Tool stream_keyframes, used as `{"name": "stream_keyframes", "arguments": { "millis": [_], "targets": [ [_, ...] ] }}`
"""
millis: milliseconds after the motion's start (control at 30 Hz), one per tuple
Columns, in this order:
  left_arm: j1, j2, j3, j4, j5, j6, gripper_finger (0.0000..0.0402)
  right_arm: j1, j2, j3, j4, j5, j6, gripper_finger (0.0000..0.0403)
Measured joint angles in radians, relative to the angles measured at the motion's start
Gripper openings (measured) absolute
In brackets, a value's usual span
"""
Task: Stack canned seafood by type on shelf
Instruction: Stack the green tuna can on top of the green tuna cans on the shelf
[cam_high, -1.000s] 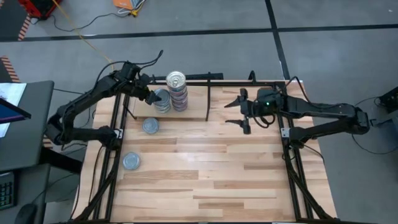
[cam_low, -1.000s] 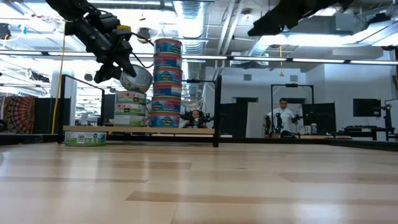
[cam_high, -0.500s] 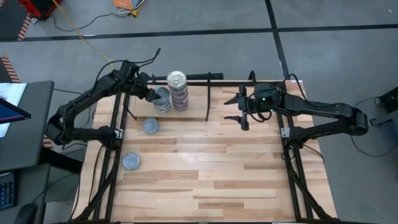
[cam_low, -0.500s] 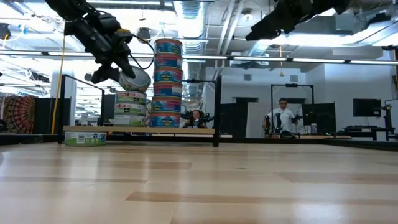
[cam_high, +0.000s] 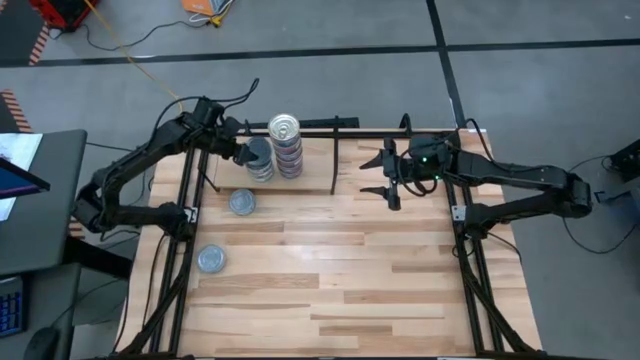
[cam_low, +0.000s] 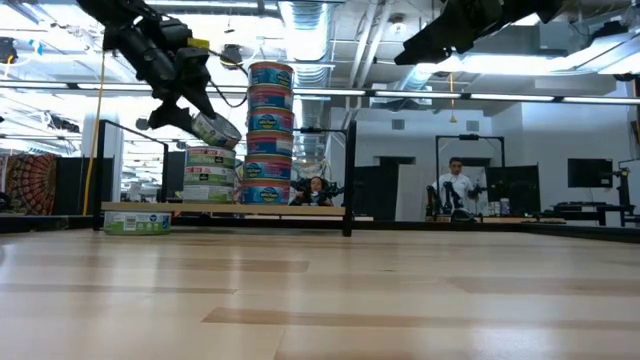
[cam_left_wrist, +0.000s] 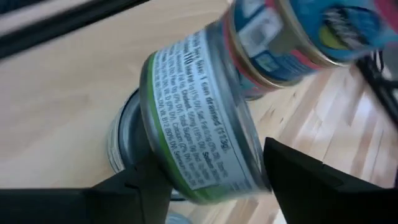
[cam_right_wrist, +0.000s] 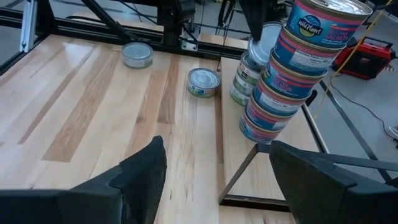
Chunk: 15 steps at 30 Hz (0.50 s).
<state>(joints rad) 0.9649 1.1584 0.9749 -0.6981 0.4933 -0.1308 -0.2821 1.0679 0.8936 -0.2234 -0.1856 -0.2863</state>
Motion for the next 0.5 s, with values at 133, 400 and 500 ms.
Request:
{"name": "stream_keyframes", "arguments": {
  "millis": [133,400,500],
  "targets": [
    [-0.015,-0.002,0.047,-0.049,-0.037,0.102,0.0256,0.0,0.0,0.0,0.0,0.0,0.0,0.0311],
    [-0.029,0.0,0.051,-0.073,-0.128,0.142,0.0289,0.0,0.0,0.0,0.001,0.0,0.0,0.0311],
    [-0.029,-0.005,0.051,-0.087,-0.133,0.165,0.029,0.0,0.0,0.0,0.0,0.0,0.0,0.0311]
  ]
}}
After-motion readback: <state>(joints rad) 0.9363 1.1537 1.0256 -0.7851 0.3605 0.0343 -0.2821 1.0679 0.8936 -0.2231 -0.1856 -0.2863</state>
